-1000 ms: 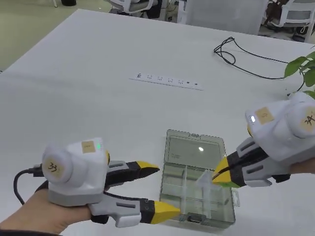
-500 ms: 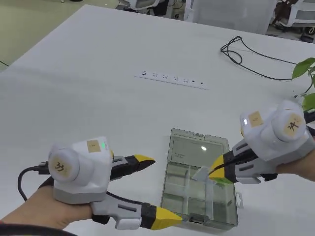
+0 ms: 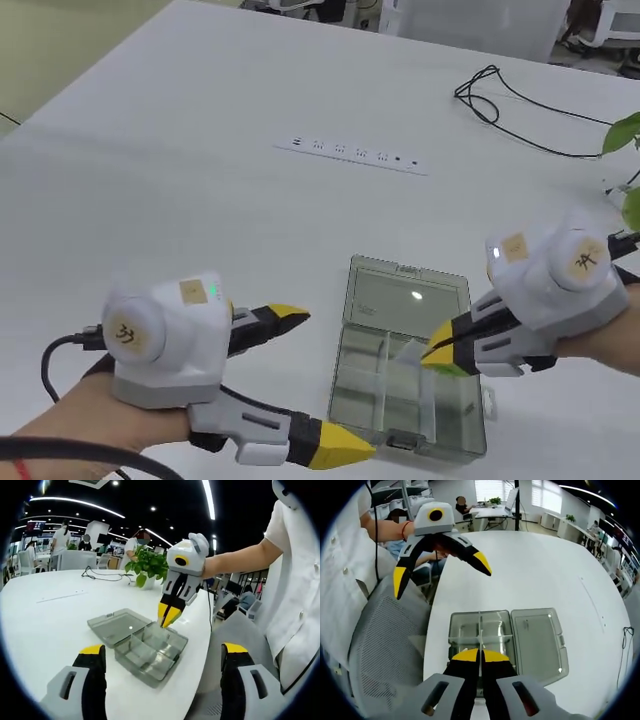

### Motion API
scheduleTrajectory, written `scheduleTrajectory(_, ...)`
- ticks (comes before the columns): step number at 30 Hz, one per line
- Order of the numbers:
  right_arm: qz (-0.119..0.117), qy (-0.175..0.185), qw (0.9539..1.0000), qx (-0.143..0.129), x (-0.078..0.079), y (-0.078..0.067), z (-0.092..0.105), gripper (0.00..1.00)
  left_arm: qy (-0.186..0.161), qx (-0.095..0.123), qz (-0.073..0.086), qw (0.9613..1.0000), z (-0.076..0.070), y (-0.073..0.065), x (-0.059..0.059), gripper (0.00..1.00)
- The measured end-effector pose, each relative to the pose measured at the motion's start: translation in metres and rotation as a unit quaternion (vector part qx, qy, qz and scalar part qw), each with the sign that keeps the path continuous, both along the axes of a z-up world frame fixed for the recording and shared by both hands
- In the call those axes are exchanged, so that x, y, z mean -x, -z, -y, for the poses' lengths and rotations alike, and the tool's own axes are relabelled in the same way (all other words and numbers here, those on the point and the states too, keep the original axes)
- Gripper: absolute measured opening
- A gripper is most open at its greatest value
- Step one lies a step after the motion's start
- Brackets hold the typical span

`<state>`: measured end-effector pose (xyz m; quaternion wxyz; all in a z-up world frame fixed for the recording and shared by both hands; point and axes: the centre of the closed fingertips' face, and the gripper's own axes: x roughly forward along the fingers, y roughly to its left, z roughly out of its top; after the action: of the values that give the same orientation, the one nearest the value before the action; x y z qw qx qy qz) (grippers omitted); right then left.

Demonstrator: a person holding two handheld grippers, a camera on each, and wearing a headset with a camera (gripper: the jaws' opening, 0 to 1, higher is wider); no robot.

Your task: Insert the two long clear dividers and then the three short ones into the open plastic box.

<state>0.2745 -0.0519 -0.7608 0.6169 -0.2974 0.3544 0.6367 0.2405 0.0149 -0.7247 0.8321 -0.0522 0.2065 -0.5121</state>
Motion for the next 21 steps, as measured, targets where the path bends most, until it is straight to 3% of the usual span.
scheduleTrajectory(21, -0.001, -0.001, 1.0, -0.006, 0.0012, 0.01, 0.0027, 0.02, 0.0, 0.007, -0.008, 0.9999, 0.0021, 0.0008, 0.0005, 1.0)
